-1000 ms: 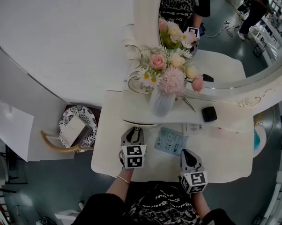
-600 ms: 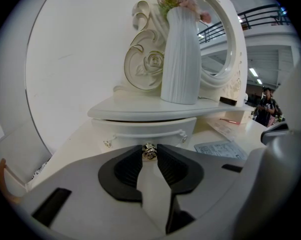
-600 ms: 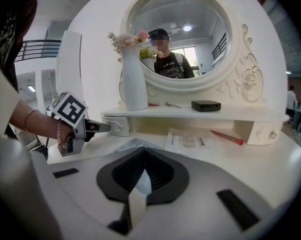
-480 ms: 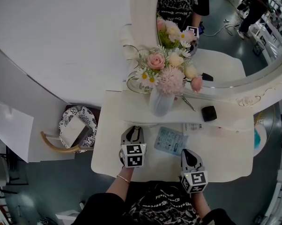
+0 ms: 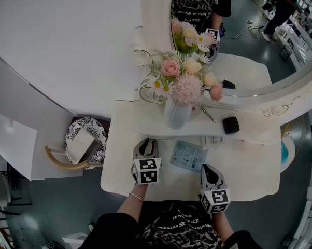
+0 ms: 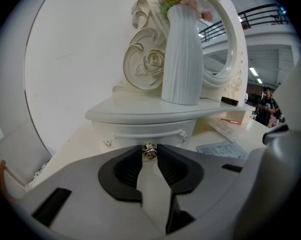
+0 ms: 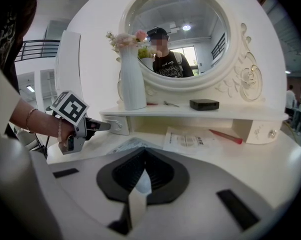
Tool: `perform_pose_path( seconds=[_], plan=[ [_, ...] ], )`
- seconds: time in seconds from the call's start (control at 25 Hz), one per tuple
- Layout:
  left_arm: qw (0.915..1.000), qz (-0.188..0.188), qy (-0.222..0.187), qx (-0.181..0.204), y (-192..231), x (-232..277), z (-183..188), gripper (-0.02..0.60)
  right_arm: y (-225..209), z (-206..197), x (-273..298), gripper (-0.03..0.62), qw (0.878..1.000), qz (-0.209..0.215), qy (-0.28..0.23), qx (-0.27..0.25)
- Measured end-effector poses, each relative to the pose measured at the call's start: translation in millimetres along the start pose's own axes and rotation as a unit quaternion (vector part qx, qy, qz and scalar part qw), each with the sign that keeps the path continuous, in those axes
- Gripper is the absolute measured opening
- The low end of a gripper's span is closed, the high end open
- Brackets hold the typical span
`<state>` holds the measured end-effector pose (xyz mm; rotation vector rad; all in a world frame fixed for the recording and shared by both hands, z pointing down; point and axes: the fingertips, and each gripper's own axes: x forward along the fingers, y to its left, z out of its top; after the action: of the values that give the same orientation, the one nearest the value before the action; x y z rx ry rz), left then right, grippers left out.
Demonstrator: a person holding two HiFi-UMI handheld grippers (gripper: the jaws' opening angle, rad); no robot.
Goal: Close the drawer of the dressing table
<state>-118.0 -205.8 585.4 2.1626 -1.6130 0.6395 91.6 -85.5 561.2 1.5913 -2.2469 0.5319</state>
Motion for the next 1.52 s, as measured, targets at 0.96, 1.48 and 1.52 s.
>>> perform_pose_path(
  seconds=[0.96, 1.48, 1.52],
  plan=[
    [1.0, 0.0, -0.004, 0.0, 1.2, 5.5, 3.7, 0.103, -1.1, -3.6, 2.4, 0.011, 1.0, 0.001, 0.005, 0.002],
    [1.0, -0.003, -0.006, 0.001, 1.2, 8.5, 5.7, 0.103, -1.7, -3.8, 2.0, 0.011, 1.0, -0.001, 0.004, 0.003],
    [1.0, -0.003, -0.006, 0.0, 1.3, 9.1, 6.1, 0.103, -1.6, -3.7, 2.2, 0.011, 1.0, -0.001, 0.004, 0.003]
  ],
)
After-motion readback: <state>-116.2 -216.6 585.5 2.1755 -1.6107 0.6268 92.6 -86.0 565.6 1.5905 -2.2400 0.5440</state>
